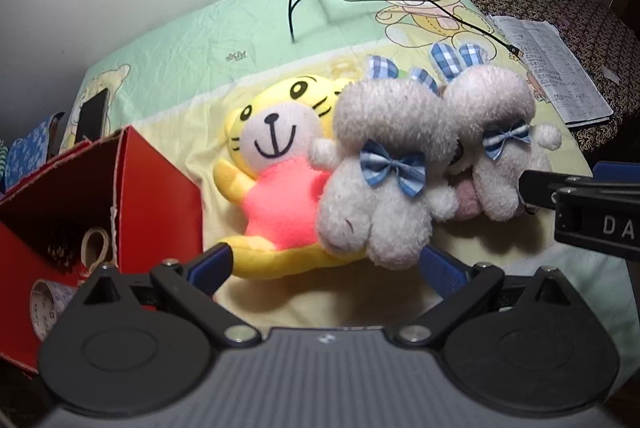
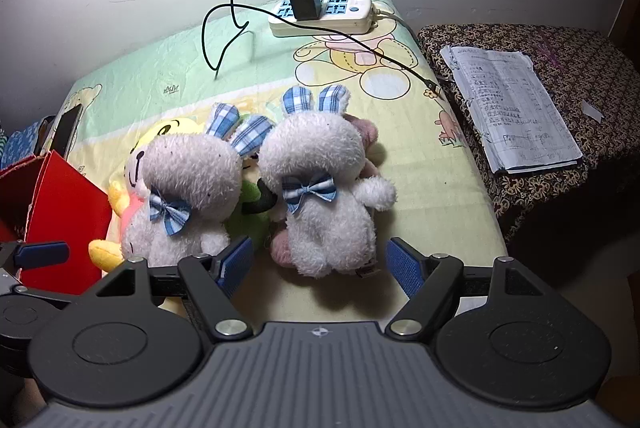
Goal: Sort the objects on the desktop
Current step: 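Close the right gripper on the white bunny's bow while the left gripper approaches it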
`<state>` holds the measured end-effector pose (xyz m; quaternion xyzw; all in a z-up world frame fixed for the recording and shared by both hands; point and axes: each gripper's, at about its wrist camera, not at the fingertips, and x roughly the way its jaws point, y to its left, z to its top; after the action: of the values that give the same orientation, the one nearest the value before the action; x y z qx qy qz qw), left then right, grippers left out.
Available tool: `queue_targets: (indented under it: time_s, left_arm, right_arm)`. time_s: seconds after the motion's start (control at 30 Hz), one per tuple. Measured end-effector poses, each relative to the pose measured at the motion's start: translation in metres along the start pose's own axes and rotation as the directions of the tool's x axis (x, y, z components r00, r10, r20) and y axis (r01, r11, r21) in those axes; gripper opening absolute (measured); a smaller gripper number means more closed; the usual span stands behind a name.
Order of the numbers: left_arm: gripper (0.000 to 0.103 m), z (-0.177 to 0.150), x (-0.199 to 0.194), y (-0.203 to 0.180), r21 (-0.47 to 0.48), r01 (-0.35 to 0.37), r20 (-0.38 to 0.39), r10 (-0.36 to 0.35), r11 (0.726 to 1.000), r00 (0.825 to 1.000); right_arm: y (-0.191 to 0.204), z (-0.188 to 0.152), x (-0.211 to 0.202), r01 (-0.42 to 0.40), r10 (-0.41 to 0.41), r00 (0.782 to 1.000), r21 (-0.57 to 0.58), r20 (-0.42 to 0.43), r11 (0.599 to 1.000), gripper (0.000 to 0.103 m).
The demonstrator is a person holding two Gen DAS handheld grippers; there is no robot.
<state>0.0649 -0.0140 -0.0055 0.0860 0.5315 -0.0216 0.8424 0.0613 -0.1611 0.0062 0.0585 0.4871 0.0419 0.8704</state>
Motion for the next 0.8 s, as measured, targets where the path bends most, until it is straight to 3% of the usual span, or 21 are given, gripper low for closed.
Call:
queue_targets:
  time_s: [0.3,0.37,0.63,0.8]
  left_arm:
    - [0.100,0.004,0.003,-0.008,-0.015,0.063,0.007,-0.062,0.998,0.998]
    - [0.100,0.004,0.000,-0.011,-0.021,0.090,0.022,-0.090,0.996,0.996]
    - [0.098,0.003,0.007,-0.027,-0.019,0.144,0.008,-0.144,0.989,0.990]
    - [0.099,0.006,0.013,-0.041,0.006,0.118,0.005,-0.118,0.993,0.993]
  right_arm:
    - [-0.020,0.004,-0.001,-0.012,0.011,1.000,0.056,0.015,0.998,0.075]
    - [-0.026,0.006,-0.002,-0.031,0.029,0.999,0.074,0.027,0.997,0.070]
    - [-0.048,0.010,0.001,-0.055,0.049,0.997,0.116,0.055,0.992,0.066]
    - [-0.057,0.010,0.007,-0.076,0.069,0.996,0.133,0.057,0.988,0.062]
